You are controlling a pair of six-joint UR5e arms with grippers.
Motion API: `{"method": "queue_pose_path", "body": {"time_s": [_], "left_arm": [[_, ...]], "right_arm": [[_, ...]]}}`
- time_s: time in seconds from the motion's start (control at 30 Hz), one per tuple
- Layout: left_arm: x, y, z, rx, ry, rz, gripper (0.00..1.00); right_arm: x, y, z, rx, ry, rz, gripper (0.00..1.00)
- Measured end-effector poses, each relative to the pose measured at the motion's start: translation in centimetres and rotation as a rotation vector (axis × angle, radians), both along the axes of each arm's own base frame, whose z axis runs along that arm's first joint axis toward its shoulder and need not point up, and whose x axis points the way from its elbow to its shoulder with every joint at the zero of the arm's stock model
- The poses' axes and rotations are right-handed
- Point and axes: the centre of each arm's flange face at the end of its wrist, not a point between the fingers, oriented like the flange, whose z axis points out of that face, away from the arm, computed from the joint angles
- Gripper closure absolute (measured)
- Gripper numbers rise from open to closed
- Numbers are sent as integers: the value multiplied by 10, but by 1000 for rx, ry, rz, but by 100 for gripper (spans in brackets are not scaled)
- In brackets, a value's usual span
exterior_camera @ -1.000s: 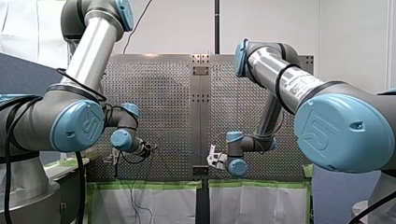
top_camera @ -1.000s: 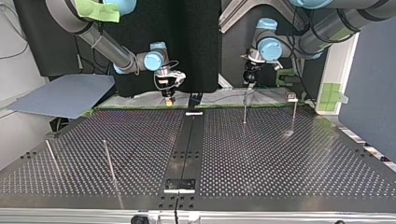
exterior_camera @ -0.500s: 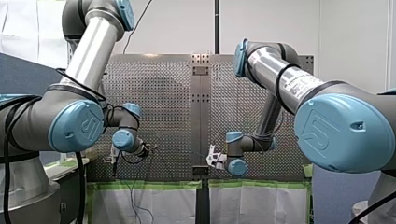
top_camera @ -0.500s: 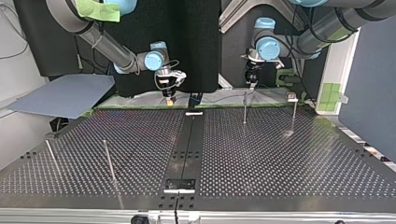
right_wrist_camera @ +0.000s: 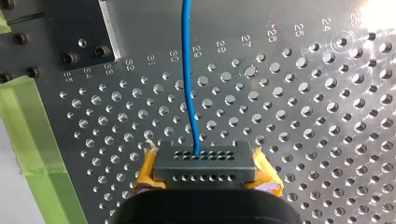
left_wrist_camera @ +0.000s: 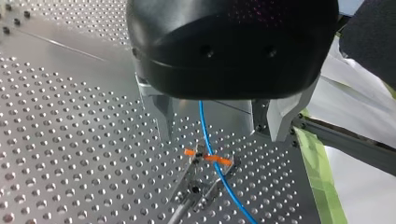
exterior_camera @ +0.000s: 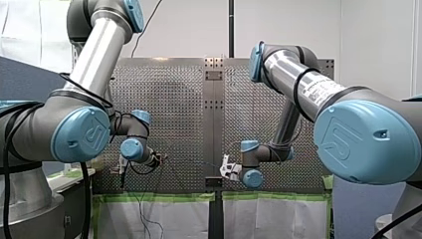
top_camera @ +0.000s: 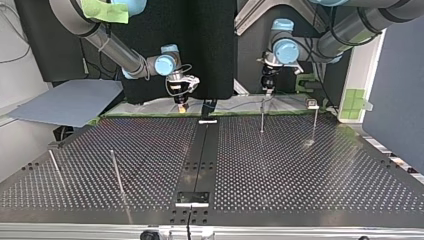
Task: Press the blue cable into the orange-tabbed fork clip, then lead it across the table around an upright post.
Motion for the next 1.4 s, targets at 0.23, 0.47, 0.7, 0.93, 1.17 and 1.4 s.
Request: {"method": "queue_pose_path", "body": {"time_s": [0.23, 0.47, 0.7, 0.93, 1.17, 1.4], "left_arm": [[0, -11, 3, -6, -41, -15, 0], [-5, -32, 5, -63, -74, -28, 0], [-17, -55, 5, -120, -90, -24, 0], [-23, -68, 5, -169, -87, -33, 0], [-11, -72, -6, -140, -70, -11, 0], [9, -79, -23, -110, -79, 33, 0]], "right_arm": [[0, 0, 0, 0, 0, 1, 100], [1, 0, 0, -3, -3, 1, 100], [1, 0, 0, -1, -2, 2, 100], [1, 1, 0, 0, -1, 3, 100], [1, 1, 1, 1, -4, 3, 100], [1, 2, -1, 10, 1, 6, 100]]}}
